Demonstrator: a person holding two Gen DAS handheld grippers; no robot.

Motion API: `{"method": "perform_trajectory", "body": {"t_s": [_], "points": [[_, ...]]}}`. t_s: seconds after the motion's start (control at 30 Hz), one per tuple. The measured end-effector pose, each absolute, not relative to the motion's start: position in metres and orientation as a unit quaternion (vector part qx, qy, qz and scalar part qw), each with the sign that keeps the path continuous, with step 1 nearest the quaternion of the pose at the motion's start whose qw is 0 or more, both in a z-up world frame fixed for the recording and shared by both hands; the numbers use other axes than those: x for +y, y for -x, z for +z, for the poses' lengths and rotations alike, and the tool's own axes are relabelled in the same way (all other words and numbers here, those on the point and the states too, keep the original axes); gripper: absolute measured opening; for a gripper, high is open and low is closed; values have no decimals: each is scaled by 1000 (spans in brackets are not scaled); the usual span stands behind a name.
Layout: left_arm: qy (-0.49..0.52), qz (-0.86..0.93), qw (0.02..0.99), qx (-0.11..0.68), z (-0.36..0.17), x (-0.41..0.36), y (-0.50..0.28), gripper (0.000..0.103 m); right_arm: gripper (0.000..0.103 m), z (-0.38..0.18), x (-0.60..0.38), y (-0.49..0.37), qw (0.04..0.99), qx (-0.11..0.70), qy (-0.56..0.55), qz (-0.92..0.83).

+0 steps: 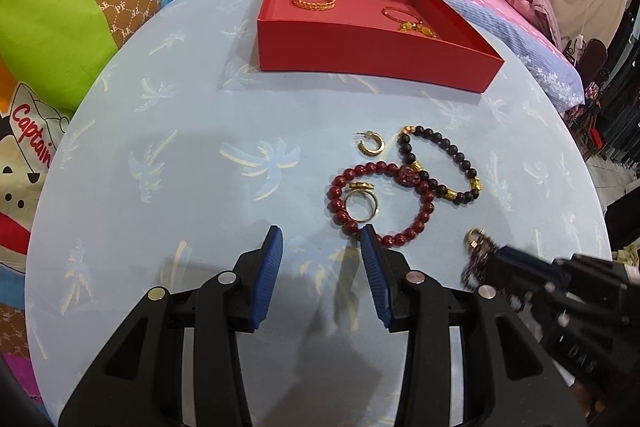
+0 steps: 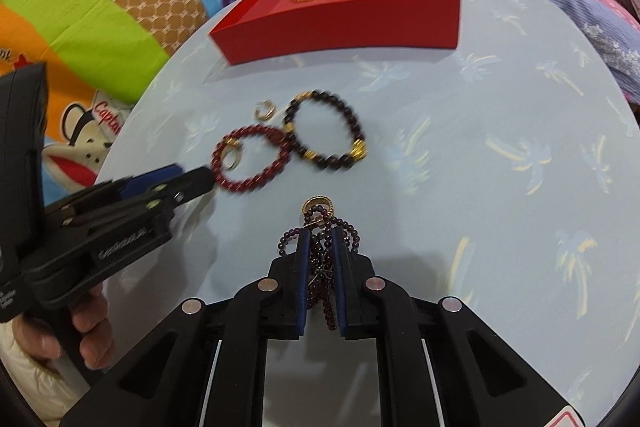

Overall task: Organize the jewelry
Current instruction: 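Lift the tangled bead strand off the table with the right tool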

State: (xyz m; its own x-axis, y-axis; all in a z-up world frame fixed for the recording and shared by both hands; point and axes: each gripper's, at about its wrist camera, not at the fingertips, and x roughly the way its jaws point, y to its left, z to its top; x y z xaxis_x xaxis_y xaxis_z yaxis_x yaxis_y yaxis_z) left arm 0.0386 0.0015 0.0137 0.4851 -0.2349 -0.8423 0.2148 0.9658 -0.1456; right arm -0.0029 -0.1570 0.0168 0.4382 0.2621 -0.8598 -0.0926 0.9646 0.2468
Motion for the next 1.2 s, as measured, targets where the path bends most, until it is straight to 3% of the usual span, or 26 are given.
{"method": "perform_trajectory", "body": {"t_s": [0.33, 1.2], "points": [[2, -178, 850, 496, 14, -18, -11, 39, 13, 30, -163, 7, 847, 508, -113, 106], [-3, -160, 850, 502, 13, -7, 2, 39, 13, 19, -136, 11, 835, 531, -35, 141]]}}
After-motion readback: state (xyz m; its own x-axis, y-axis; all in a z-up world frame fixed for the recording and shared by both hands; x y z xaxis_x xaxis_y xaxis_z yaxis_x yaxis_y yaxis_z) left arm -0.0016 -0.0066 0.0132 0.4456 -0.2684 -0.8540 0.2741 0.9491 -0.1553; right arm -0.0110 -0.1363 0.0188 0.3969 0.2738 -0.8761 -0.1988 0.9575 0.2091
